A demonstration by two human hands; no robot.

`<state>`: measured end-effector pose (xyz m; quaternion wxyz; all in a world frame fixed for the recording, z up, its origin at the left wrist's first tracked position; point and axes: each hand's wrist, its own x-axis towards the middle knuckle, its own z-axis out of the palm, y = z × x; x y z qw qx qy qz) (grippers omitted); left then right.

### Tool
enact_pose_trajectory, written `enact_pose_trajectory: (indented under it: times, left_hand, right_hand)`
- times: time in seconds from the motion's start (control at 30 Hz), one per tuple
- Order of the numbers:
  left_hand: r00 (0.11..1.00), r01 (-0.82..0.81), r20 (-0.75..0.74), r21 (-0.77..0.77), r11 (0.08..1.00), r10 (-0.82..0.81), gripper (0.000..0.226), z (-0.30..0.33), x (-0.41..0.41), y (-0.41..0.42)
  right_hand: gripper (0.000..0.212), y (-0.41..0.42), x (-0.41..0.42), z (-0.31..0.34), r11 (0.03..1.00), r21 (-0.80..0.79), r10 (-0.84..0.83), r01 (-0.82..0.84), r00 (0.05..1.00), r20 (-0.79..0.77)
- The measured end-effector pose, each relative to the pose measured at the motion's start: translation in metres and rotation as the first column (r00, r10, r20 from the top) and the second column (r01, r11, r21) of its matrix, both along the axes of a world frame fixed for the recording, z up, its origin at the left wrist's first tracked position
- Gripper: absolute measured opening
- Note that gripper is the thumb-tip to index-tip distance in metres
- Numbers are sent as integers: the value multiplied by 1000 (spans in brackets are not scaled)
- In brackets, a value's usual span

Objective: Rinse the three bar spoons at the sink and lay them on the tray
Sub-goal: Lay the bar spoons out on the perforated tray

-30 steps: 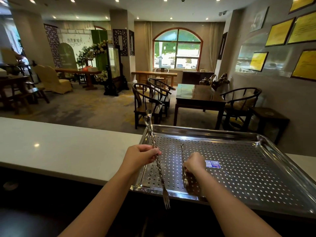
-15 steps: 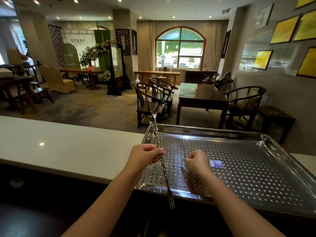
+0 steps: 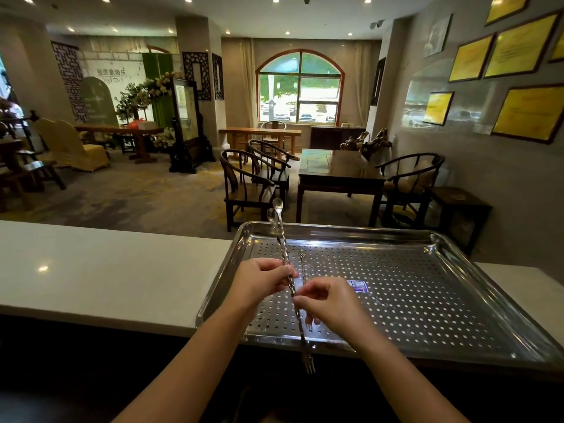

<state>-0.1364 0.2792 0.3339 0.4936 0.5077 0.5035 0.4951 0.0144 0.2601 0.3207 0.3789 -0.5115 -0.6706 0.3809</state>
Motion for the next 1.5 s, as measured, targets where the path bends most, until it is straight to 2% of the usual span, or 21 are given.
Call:
enact_pose_trajectory:
  times: [0.1, 0.3, 0.5, 0.77, 0.8, 1.2, 1.37, 1.5]
  left_hand:
    - [1000, 8, -7, 1, 1000, -8, 22, 1, 4, 0]
    - [999, -10, -42, -3, 1000, 10, 9, 2, 0, 5]
    - [998, -52, -30, -7, 999, 52, 11, 1, -4, 10]
    - [999, -28, -38, -29, 999, 27, 10, 1, 2, 14]
    - [999, -29, -39, -27, 999, 28, 10, 1, 1, 14]
    - [1000, -7, 6, -74, 997, 7, 12, 1, 1, 13]
    - [1000, 0, 3, -82, 997, 0, 18, 2, 2, 13]
    - [1000, 3, 3, -86, 996, -3, 19, 2, 1, 13]
  right_hand:
    - [15, 1, 0, -3, 999, 2, -50, 50, 999, 9]
    - [19, 13, 15, 6, 995, -17, -100, 102, 992, 74]
    - [13, 46, 50, 6, 953, -164, -250, 254, 967, 41]
    - [5, 80, 67, -23, 829, -389, -353, 402, 915, 193]
    - [11, 83, 68, -27, 818, -397, -366, 416, 909, 200]
    - [4, 95, 74, -47, 818, -252, -332, 516, 784, 525]
    - [12, 95, 72, -44, 837, -200, -295, 509, 729, 618]
    - [8, 97, 69, -41, 839, -167, -293, 519, 687, 665]
